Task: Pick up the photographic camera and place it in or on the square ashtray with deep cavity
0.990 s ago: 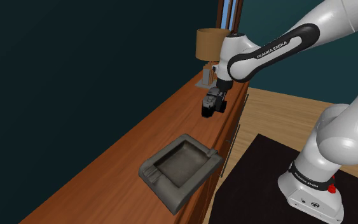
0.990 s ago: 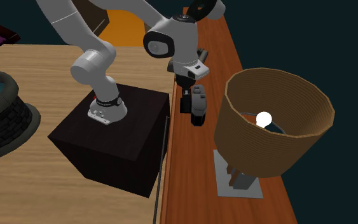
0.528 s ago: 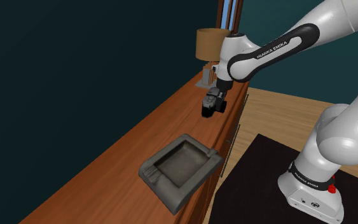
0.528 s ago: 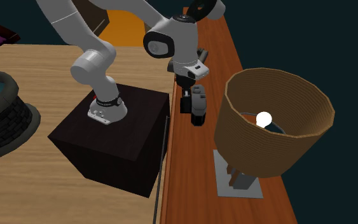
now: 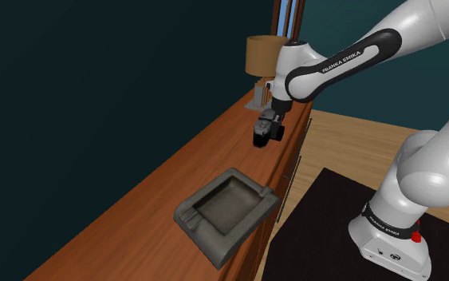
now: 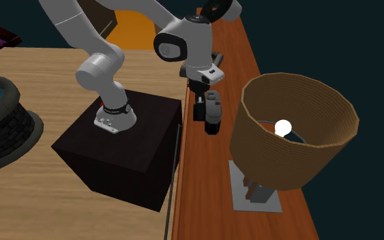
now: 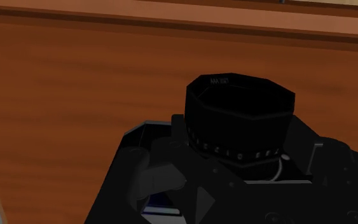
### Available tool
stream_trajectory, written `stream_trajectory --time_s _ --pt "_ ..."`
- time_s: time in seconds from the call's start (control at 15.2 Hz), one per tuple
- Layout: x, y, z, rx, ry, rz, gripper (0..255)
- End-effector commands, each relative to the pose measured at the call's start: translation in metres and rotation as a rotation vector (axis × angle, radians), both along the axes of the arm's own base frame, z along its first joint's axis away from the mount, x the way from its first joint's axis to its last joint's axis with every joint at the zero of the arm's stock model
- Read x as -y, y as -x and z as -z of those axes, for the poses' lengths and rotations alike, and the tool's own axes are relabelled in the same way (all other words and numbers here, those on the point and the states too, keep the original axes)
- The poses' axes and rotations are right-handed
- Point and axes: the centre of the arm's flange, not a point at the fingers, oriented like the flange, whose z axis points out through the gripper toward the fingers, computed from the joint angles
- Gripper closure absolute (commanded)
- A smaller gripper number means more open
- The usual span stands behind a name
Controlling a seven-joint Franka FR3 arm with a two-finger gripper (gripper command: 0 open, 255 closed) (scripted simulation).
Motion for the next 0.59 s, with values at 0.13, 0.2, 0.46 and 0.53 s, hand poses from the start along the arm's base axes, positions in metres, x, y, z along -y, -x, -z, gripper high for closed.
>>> stream_trajectory --time_s 0.13,0.2,0.46,0.53 --pt "0.0 0.0 -0.019 0.001 0.0 0.0 255" --pt "0.0 0.0 -0.024 0.001 0.0 0.0 255" --pt "0.0 0.0 -0.045 0.001 0.0 0.0 255" --pt "0.0 0.0 -0.05 0.001 0.0 0.0 255"
